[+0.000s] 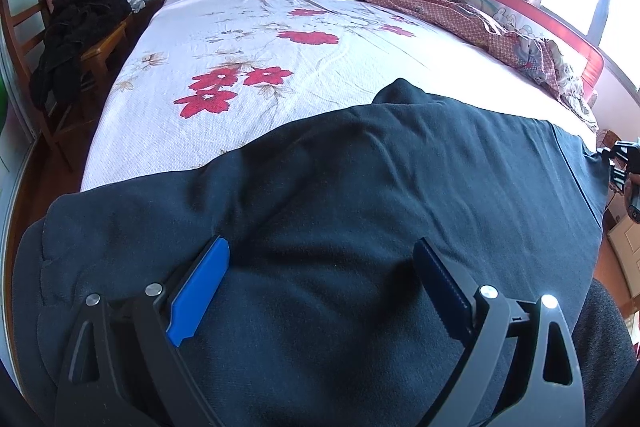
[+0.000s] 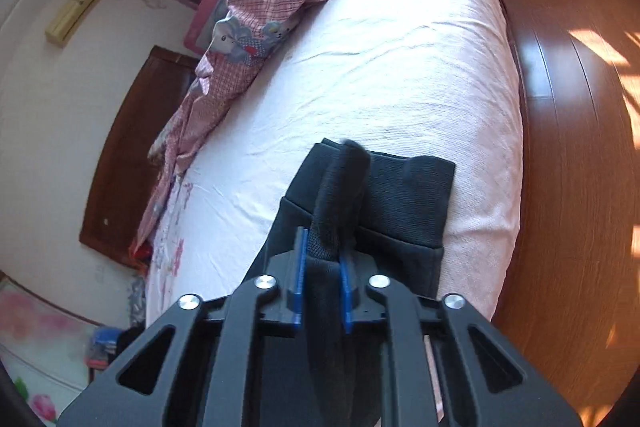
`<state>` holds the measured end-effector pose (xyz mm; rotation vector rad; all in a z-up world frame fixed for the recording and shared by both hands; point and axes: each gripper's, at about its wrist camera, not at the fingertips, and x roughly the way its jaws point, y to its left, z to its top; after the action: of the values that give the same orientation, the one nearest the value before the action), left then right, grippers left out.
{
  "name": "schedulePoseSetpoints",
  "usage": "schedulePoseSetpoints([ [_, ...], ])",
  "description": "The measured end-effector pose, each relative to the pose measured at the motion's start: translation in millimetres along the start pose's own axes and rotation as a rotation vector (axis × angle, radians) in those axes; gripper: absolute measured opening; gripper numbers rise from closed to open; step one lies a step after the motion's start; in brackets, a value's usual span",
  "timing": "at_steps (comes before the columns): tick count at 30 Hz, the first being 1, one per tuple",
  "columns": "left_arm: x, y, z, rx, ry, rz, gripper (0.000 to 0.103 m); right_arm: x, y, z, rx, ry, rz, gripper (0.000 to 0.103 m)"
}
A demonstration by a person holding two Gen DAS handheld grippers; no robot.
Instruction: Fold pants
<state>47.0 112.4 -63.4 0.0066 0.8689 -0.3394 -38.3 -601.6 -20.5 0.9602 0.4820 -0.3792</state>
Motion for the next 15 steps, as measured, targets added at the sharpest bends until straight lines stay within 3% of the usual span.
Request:
schedulePoseSetpoints([
  [2, 0.2, -0.6, 0.1, 0.001, 0.0, 0.003, 0.093, -12.8, 11.8, 3.0, -0.055, -0.073, 0.088, 0.012],
  [4, 0.4, -0.8, -0.2, 0.0, -0.004, 0.007, 0.094, -5.0, -6.5, 5.6, 0.003, -0.067, 0.039, 0.012],
  [5, 0.4, -1.3, -0.5, -0.001, -0.007, 0.011, 0.094, 4.4, -22.9, 4.1, 0.045, -0.028, -0.026, 0.012],
  [6, 0.7, -1.7, -0.6, 0.001, -0.008, 0.015, 0.094, 17.7, -38.6, 1.3, 0.075, 0.048, -0.137, 0.026],
  [7, 0.3, -2.1, -0.7, 0.001, -0.007, 0.016, 0.093, 20.8, -48.9, -2.7, 0.089, 0.069, -0.162, 0.029],
  [8, -0.4, -1.7, 0.0, -0.005, -0.004, 0.014, 0.093, 10.7, -49.0, -3.3, 0.102, 0.025, -0.172, 0.033],
  [9, -2.6, -0.9, 1.7, -0.021, 0.0, 0.016, 0.093, 0.9, -46.7, -4.1, 0.115, -0.006, -0.248, 0.06],
  [10, -6.1, 0.6, 3.5, -0.039, 0.001, 0.015, 0.093, -9.9, -43.6, -6.1, 0.132, -0.027, -0.334, 0.071],
  [11, -10.6, 3.8, 5.7, -0.064, 0.003, 0.016, 0.093, -24.9, -39.2, -10.7, 0.143, -0.069, -0.364, 0.071],
  [13, -25.7, 15.2, 9.9, -0.148, -0.012, 0.019, 0.093, -42.3, -15.6, -24.1, 0.072, -0.091, -0.321, 0.071],
  [15, -43.0, 23.9, 15.2, -0.19, -0.065, -0.002, 0.094, -38.9, 36.8, -47.3, -0.105, -0.003, -0.207, 0.071],
])
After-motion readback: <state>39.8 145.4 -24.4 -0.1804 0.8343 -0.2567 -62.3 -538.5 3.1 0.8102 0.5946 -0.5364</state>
